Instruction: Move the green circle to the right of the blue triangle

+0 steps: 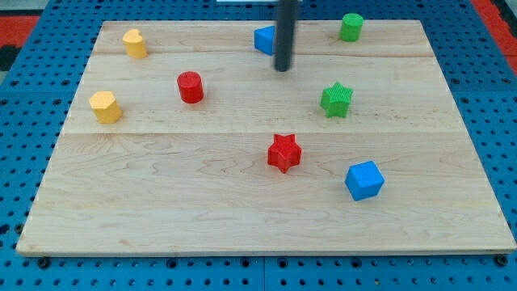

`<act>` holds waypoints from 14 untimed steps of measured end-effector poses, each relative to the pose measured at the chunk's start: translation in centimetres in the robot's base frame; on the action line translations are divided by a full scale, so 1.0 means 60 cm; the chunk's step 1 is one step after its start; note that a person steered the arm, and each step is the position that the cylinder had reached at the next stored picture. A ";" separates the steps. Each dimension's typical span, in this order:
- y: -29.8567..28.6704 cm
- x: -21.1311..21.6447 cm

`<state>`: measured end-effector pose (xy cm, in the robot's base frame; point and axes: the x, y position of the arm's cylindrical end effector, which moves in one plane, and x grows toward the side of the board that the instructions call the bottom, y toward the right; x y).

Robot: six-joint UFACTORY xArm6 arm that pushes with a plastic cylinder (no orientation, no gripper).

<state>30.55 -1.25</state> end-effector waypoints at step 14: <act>0.153 -0.090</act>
<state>25.13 7.95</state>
